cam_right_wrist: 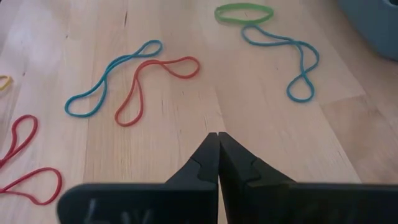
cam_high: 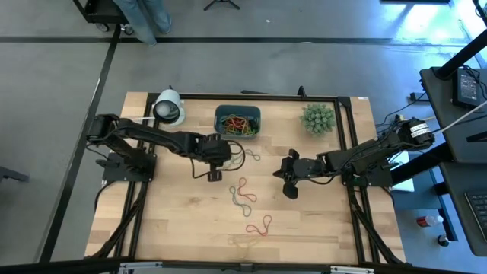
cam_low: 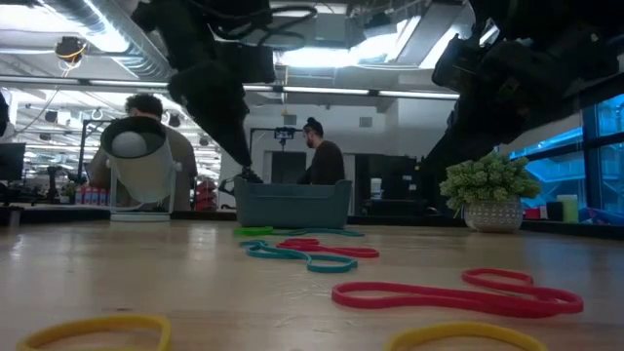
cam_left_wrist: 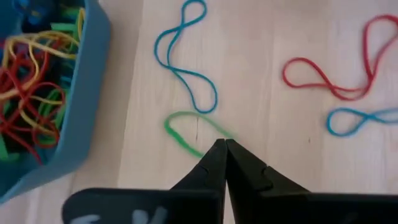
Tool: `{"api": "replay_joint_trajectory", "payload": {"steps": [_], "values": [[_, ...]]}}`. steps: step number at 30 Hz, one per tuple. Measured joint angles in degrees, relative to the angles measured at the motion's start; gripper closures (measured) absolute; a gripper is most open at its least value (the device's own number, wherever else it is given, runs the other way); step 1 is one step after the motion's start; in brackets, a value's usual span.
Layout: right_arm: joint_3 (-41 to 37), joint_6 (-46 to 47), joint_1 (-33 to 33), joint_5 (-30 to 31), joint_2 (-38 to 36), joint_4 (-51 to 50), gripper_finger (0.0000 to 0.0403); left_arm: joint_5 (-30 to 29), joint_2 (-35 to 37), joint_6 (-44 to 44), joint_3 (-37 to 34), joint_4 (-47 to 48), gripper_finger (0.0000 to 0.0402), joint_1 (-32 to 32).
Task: Pick and place rubber bands into bin
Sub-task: Put the green rubber band into the blue bin
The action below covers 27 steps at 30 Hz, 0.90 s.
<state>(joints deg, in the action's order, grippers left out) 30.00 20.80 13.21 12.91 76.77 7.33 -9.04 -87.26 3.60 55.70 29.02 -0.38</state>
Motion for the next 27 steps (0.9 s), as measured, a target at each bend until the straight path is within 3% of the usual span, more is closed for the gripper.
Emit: {"api": "replay_joint_trajectory", "payload": {"steps": [16,22,27], "values": [[0.00,0.02,0.00,0.02,0.00,0.20,0.0400,4.29,-13.73,0.30,0.02,-6.88,0.0294,-0.97],[0.00,0.00,-0.01,0.02,0.00,0.18,0.0400,3.97,-17.06,0.67,0.39,-6.87,0.0304,-1.21],[0.00,0.00,-0.02,0.02,0.00,0.22,0.0400,2.94,-17.95,0.71,0.44,-6.62,0.0366,-1.18]]}}
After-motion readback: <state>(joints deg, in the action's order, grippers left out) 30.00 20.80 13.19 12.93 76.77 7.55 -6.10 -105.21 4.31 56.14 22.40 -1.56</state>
